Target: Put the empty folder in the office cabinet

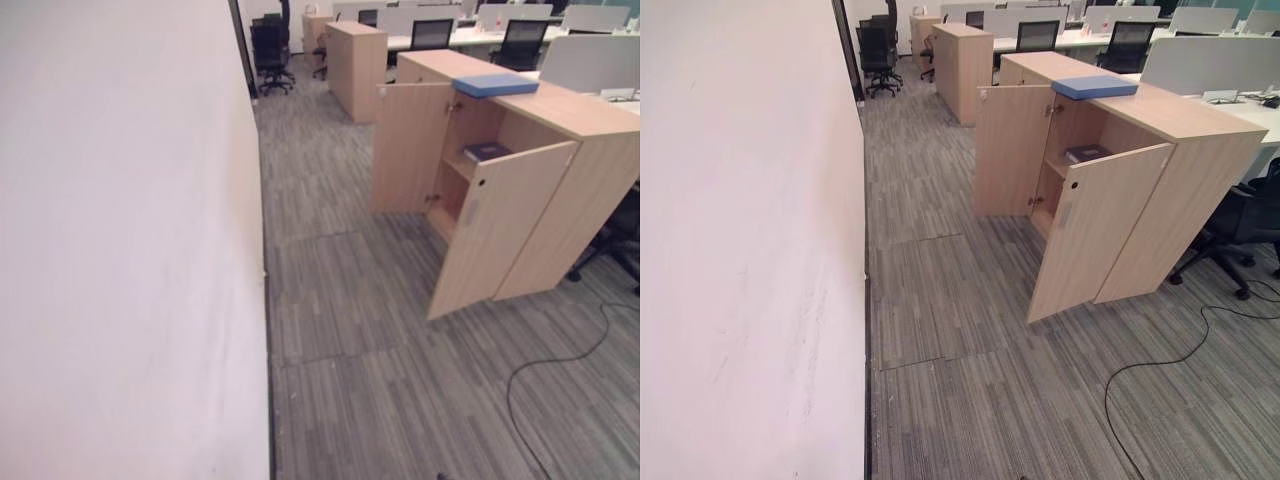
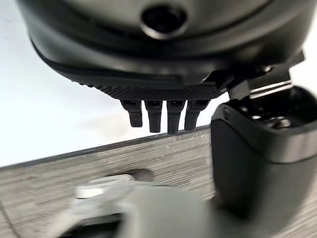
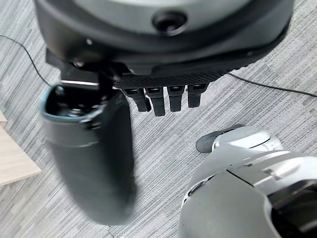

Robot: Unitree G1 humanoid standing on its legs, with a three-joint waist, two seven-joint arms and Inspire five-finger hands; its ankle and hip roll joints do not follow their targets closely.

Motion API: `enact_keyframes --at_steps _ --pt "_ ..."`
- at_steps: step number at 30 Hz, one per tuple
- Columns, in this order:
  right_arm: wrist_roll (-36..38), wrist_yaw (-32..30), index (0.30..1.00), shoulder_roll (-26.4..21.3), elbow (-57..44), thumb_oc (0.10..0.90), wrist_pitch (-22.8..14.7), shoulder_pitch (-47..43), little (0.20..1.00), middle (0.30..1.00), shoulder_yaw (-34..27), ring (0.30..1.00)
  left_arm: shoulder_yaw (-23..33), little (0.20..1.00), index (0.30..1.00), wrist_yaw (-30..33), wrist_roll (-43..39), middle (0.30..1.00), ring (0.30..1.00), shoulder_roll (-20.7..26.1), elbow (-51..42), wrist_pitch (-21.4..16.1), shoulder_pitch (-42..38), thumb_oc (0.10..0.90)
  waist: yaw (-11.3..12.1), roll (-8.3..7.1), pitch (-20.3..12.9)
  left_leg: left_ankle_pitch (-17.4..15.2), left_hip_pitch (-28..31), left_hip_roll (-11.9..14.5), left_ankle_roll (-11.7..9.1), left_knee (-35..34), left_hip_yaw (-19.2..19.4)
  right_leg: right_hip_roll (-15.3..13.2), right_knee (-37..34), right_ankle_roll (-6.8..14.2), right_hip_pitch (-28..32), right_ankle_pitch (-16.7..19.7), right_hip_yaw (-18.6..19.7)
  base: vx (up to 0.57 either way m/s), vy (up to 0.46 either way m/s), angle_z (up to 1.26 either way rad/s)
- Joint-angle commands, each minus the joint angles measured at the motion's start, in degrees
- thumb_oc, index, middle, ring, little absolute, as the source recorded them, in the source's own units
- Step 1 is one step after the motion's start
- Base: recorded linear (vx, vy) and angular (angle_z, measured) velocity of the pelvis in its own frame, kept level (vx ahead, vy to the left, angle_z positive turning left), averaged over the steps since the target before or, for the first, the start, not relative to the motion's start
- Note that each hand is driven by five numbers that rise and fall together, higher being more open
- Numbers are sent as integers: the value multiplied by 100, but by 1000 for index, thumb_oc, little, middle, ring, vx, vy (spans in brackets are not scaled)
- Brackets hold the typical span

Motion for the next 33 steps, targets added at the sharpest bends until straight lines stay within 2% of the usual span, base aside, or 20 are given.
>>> enact_keyframes --at_steps 1,16,17,19,21,22,24,25,26,28,30,32,33 --pt "196 33 900 -75 165 800 -180 -384 900 900 -141 900 16 900 900 105 -144 900 900 61 331 -5 -64 800 15 -252 134 -660 311 18 -261 -158 254 -509 -869 731 391 576 -148 0 0 0" --pt "195 258 900 -109 255 800 36 -401 900 900 -56 900 -95 900 900 -200 -58 900 900 106 553 98 -98 800 -38 -243 166 -633 315 102 -317 -158 287 -432 -869 685 369 548 -88 10 -22 -3" --pt "-113 197 900 -142 324 800 108 -434 900 900 35 900 -105 900 900 -171 -3 900 900 133 563 139 -132 800 -36 -254 177 -606 281 146 -340 -158 272 -392 -869 657 349 528 -100 48 -147 -3" --pt "-182 271 900 -136 248 800 133 -451 900 900 161 900 -101 900 900 -154 -10 900 900 151 571 144 -180 800 -42 -287 214 -561 245 229 -378 -158 247 -318 -869 610 303 505 -80 56 -199 -1" --pt "-290 279 900 -149 173 800 141 -505 900 900 307 900 -57 900 900 -86 -96 900 900 237 513 159 -279 800 -8 -374 335 -373 224 463 -445 -146 242 -131 -818 465 262 406 -45 81 -287 -2" --pt "-290 279 900 -149 174 800 141 -506 900 900 307 900 -57 900 900 -86 -96 900 900 237 513 159 -280 800 -7 -374 337 -372 227 463 -446 -147 243 -130 -815 464 262 404 -43 30 -237 1" --pt "-287 291 900 -179 149 800 140 -538 900 900 346 900 -63 900 900 -54 -122 900 900 260 442 159 -330 800 45 -465 518 -627 -255 491 -428 884 267 -143 -649 363 226 277 -50 -49 -173 5" --pt "-338 304 900 -209 172 800 147 -578 900 900 411 900 -73 900 900 -8 -123 900 900 261 405 158 -377 800 79 -497 673 -671 -738 496 -378 1919 222 -134 -589 266 275 176 -98 -33 -155 12" --pt "-338 304 900 -210 172 800 147 -578 900 900 411 900 -73 900 900 -8 -123 900 900 261 405 158 -377 800 77 -495 671 -674 -744 497 -378 1925 219 -132 -588 266 272 176 -100 3 -139 12" --pt "-416 264 900 -281 207 800 167 -633 900 900 460 900 -91 900 900 72 -120 900 900 251 390 152 -431 800 157 -490 838 -338 -1225 395 -305 2573 -45 -108 -569 193 328 132 -123 12 -69 -2" --pt "-425 266 900 -354 211 800 176 -670 900 900 444 900 -106 900 900 78 -174 900 900 241 365 130 -465 800 163 -523 878 -274 -1723 135 -261 2503 -251 -141 -580 211 316 114 -144 48 -21 0" --pt "-465 267 900 -387 214 800 182 -661 900 900 444 900 -98 900 900 79 -182 900 900 254 376 120 -451 800 191 -527 868 -176 -1881 47 -278 1921 -256 -174 -609 270 314 71 -135 132 43 -4" --pt "-488 274 900 -399 199 800 189 -654 900 900 449 900 -98 900 900 76 -173 900 900 256 380 119 -424 800 207 -487 863 27 -1907 33 -312 1631 -296 -158 -615 274 326 36 -114 191 93 -9"
